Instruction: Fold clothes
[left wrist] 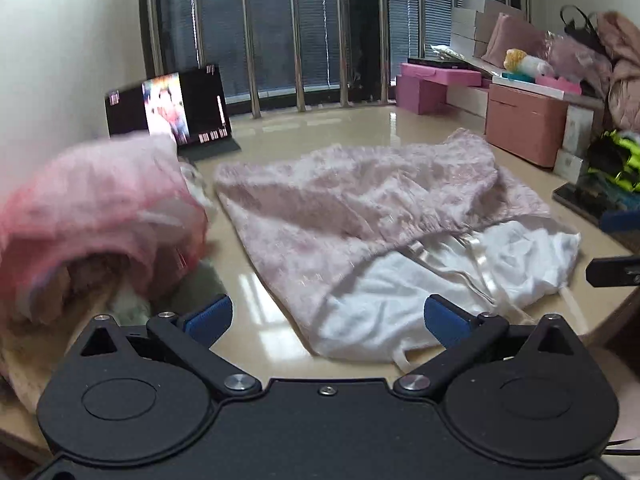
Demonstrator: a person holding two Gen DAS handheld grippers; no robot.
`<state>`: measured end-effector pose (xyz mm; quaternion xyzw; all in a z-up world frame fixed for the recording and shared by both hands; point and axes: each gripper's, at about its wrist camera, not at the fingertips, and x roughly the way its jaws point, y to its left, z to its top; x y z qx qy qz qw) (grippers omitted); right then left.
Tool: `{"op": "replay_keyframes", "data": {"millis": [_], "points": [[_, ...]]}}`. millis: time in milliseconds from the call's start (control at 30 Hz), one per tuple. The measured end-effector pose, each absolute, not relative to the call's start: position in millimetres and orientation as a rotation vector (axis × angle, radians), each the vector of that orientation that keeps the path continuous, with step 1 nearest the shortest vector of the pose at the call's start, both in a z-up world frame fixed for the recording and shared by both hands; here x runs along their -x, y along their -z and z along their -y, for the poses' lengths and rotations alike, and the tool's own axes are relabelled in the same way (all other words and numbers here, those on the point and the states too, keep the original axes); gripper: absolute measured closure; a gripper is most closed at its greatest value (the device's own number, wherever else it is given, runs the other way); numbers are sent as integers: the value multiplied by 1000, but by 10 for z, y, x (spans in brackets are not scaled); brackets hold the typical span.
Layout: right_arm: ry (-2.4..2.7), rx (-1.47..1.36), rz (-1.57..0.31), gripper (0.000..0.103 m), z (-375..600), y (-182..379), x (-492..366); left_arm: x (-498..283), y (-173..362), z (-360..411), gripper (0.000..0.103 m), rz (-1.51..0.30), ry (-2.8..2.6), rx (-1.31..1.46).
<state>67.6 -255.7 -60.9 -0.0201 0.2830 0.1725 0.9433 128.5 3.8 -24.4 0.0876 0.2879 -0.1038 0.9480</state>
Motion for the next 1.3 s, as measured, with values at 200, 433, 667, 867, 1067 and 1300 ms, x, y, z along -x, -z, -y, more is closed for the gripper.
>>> {"op": "replay_keyframes", "data": {"millis": [200, 433, 667, 867, 1067, 1300], "points": [[-518, 158, -611, 71, 1972, 586, -859, -1519, 237, 195, 17, -551, 210, -391], [-446, 260, -738, 76, 1571, 805, -1239, -1915, 392, 378, 53, -583, 330, -581], [-410, 178, -817, 94, 1672, 868, -1347, -2108, 573, 448, 60, -620, 452, -730], [-444, -46, -802, 100, 1914, 761, -1432, -2133, 570, 428, 95, -632, 464, -719], [-477, -213, -735, 103, 2076, 618, -1547, -2116, 356, 309, 96, -595, 456, -574], [-459, -88, -774, 92, 1831, 724, -1642, -2125, 251, 274, 96, -577, 440, -512]]}}
